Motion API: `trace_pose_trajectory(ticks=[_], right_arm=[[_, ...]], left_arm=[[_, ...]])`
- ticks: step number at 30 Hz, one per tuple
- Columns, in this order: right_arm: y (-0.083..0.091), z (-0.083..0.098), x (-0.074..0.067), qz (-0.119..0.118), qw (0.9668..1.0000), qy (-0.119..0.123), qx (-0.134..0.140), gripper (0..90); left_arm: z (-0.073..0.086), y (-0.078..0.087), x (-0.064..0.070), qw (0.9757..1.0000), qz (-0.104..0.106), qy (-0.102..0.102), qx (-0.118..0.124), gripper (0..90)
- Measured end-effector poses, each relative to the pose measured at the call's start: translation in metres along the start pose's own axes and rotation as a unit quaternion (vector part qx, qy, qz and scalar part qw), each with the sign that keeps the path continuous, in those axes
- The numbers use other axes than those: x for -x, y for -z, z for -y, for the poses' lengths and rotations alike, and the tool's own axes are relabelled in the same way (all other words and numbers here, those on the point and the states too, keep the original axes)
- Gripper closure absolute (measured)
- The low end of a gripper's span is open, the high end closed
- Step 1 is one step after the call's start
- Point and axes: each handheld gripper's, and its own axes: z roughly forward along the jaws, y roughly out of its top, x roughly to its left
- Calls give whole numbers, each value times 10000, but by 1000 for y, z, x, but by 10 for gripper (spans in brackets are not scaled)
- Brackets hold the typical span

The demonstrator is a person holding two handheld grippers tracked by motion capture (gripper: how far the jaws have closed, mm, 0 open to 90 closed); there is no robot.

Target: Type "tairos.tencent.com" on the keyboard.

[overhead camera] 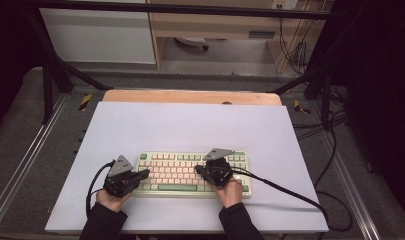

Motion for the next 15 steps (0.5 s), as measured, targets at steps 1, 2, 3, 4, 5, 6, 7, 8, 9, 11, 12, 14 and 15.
trace_pose_trajectory(ticks=[1, 2, 3, 4, 5, 6, 7, 8, 9, 11, 12, 14, 15], right_arm=[[0, 0, 0, 7, 10000, -7, 7, 900], [1, 0, 0, 8, 10000, 6, 0, 900], [1, 0, 0, 8, 10000, 5, 23, 900], [3, -1, 0, -17, 10000, 5, 72, 900], [5, -2, -1, -47, 9999, -12, 103, 900], [6, -2, -1, -86, 9998, -34, 154, 900], [9, -3, -1, -128, 9997, -48, 204, 900], [11, -4, -2, -149, 9995, -41, 258, 900], [13, -5, -2, -159, 9994, -40, 302, 900], [18, -6, -3, -163, 9992, -19, 365, 900], [19, -6, -3, -170, 9992, -7, 364, 900], [23, -7, -4, -174, 9991, 13, 396, 900], [24, -7, -4, -166, 9990, 28, 410, 900]], left_arm=[[0, 0, 0, 10000, 1, -1, 0, 900], [0, 0, 0, 10000, -1, -6, 1, 900], [0, 0, 1, 10000, 2, -4, 3, 900], [0, 0, 1, 10000, 3, -7, 6, 900], [0, 1, 1, 10000, 7, -11, 8, 900], [-1, 1, 1, 10000, 7, -14, 7, 900], [-1, 1, 1, 10000, 3, -12, 15, 900], [-1, 1, 1, 10000, 5, -8, 19, 900], [-1, 2, 1, 10000, 2, -13, 22, 900], [-1, 2, 1, 10000, 5, -11, 19, 900], [-1, 2, 1, 10000, 5, -14, 22, 900], [-1, 2, 2, 10000, 3, -15, 23, 900], [-1, 2, 2, 10000, 9, -17, 21, 900]])
